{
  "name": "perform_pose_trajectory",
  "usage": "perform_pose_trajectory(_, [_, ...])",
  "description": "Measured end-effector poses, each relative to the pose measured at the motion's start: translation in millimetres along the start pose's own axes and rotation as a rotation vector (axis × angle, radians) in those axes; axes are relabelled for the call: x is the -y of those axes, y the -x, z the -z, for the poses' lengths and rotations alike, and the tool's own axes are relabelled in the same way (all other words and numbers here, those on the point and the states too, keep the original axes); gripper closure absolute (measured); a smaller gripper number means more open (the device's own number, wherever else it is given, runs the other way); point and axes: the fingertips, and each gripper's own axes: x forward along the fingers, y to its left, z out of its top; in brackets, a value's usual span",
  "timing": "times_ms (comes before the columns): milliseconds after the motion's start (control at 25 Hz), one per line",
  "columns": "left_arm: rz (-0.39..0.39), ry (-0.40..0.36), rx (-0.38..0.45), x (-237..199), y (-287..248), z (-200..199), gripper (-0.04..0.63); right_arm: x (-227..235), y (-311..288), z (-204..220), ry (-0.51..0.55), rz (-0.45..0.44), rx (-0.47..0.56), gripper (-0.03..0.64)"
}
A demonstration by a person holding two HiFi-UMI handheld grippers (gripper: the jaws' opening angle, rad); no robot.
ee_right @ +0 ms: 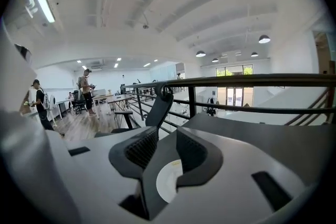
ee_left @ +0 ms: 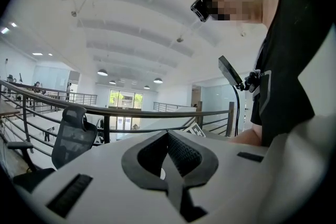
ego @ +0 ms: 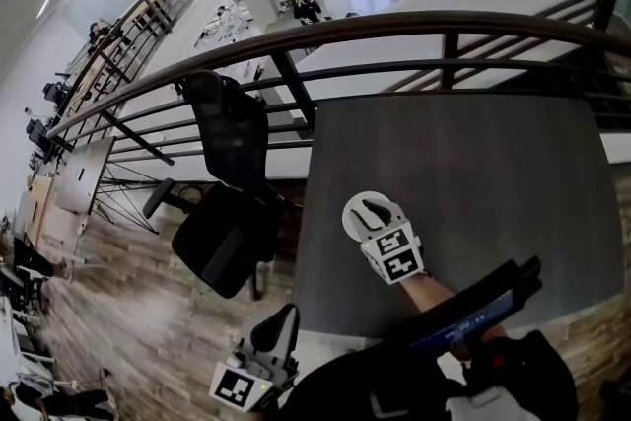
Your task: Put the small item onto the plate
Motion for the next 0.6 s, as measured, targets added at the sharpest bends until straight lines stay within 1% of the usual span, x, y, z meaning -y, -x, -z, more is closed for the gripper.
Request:
perform_pose_trajectory(200, [0.040,-0.012,0.034,0.3,21.3,-4.0,0.592,-23.4,31.5,-25.7,-0.010,0.020,0.073,0.538])
perform_pose_trajectory(280, [0.055,-0.016,0.048,-0.2,31.7,-3.7,0.592,-32.3,42.1,-28.8,-0.009,0.036,0.089,0.561])
perform_pose_trajectory(440, [0.081,-0.029,0.073,1.7,50.6,-3.7,0.592,-45.9,61.6,-35.9,0.008,0.066,0.125,0.566])
perform_pose_trajectory(560, [0.097,-0.027,0.091,5.7,65.7,-3.7,0.592,-56.5,78.1,-43.9,0.021,0.090,0.170,0.610])
perform_pose_trajectory(600, [0.102,-0.024,0.097,7.4,71.1,-3.0,0.592,-62.1,84.5,-45.3,0.025,0.093,0.180,0.614])
